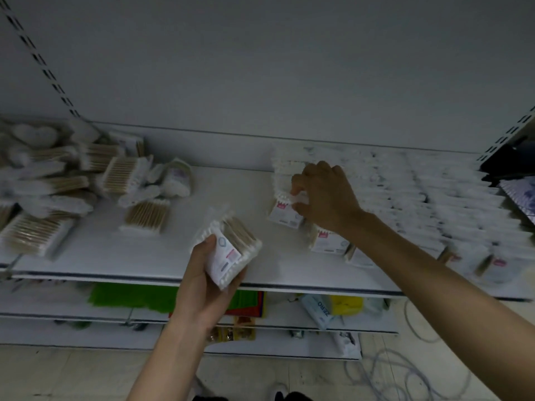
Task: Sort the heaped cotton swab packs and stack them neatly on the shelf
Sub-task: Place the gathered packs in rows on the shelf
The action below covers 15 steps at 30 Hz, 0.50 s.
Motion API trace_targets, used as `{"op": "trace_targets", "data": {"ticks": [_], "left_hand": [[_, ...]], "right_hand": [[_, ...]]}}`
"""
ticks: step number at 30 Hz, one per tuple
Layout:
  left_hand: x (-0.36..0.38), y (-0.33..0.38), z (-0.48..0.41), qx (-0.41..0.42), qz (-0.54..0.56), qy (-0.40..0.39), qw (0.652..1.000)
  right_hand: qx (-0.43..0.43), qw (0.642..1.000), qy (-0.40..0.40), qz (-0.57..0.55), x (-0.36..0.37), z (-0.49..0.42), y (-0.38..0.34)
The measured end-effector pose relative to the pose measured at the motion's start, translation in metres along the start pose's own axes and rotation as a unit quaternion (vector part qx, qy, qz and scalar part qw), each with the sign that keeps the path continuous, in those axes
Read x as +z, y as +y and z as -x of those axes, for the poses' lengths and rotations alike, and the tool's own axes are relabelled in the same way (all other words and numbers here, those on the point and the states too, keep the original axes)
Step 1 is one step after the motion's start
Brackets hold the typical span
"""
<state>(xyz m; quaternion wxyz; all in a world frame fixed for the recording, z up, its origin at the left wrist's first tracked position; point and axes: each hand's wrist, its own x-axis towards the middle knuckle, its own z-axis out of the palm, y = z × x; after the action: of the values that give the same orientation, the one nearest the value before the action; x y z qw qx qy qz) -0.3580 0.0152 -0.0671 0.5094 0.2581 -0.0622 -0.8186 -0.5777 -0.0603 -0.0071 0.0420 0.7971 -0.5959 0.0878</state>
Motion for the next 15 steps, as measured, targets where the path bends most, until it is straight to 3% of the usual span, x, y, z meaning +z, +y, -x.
{"op": "trace_targets", "data": {"ticks": [6, 7, 9, 11, 13, 15], "left_hand": [[0.005, 0.014, -0.004, -0.027, -0.034, -0.018, 0.999], [0.007, 0.015, -0.004, -0.026, -0.053, -0.026, 0.998], [0.011, 0.018, -0.005, -0.025, -0.102, -0.054, 0.993], [0.014, 0.019, -0.005, -0.036, -0.132, -0.066, 0.988], [0.016, 0.019, -0.008, -0.052, -0.138, -0.073, 0.986], [0.017, 0.018, -0.011, -0.067, -0.134, -0.077, 0.986]], "right_hand": [[-0.034, 0.995, 0.053, 0.080, 0.000, -0.001, -0.007], [-0.021, 0.996, 0.083, 0.038, -0.007, 0.000, -0.011], [0.025, 0.981, 0.080, -0.176, -0.026, 0.005, -0.026], [0.063, 0.918, -0.039, -0.390, -0.037, 0.008, -0.036], [0.051, 0.900, -0.118, -0.416, -0.036, 0.010, -0.040], [0.055, 0.916, -0.096, -0.385, -0.037, 0.011, -0.036]]}}
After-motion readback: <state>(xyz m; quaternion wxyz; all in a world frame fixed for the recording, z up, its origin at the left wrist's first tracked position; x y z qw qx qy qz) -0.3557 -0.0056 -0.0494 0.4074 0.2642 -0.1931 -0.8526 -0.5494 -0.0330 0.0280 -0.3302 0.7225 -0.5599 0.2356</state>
